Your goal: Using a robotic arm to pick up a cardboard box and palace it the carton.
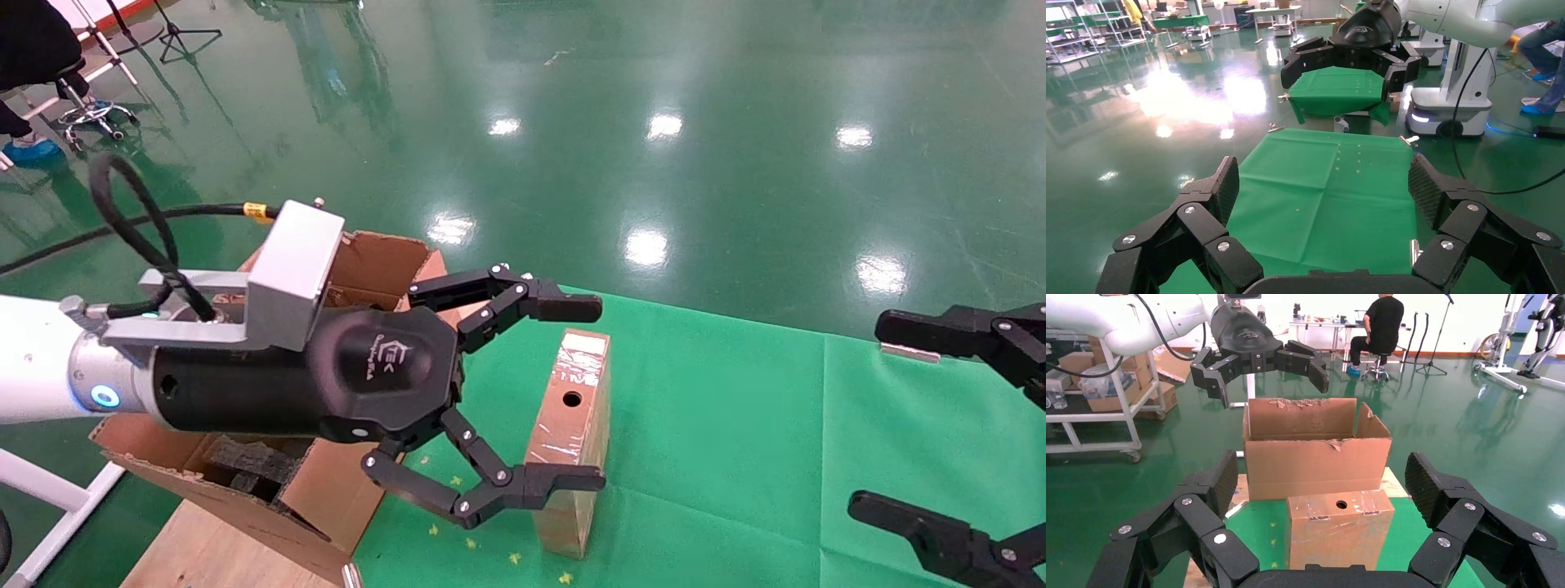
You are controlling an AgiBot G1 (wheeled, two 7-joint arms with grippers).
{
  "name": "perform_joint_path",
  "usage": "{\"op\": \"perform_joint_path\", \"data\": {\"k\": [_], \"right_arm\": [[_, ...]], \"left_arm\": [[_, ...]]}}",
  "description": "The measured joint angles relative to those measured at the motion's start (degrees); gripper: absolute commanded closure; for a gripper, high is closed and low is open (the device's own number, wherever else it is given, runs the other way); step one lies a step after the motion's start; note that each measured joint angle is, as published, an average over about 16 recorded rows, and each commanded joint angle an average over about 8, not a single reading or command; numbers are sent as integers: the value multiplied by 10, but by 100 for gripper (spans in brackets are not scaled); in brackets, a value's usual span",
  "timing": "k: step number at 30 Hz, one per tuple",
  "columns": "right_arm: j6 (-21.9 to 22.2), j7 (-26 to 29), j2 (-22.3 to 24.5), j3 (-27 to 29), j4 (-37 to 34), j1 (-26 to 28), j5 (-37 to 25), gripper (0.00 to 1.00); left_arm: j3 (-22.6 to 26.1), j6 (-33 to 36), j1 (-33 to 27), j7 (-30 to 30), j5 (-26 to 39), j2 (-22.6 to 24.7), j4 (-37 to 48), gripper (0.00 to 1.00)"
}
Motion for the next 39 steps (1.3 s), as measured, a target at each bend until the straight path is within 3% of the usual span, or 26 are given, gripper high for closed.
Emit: {"op": "perform_joint_path", "data": {"k": [2, 4, 12, 23, 28, 39], "right_arm": [[0, 0, 0, 0, 0, 0, 0, 91], [0, 0, 0, 0, 0, 0, 0, 100], [0, 0, 0, 0, 0, 0, 0, 100], [0, 0, 0, 0, 0, 0, 0, 100], [0, 0, 0, 0, 0, 0, 0, 100], [0, 0, 0, 0, 0, 0, 0, 100]], "left_arm": [[8, 1, -14, -6, 24, -2, -4, 0], [18, 2, -32, -15, 51, -2, -7, 0], [57, 5, -107, -45, 147, 5, -12, 0], [101, 15, -176, -102, 226, 26, -15, 0], [139, 24, -226, -171, 295, 44, -18, 0], [251, 46, -360, -394, 427, 123, 40, 0]]}}
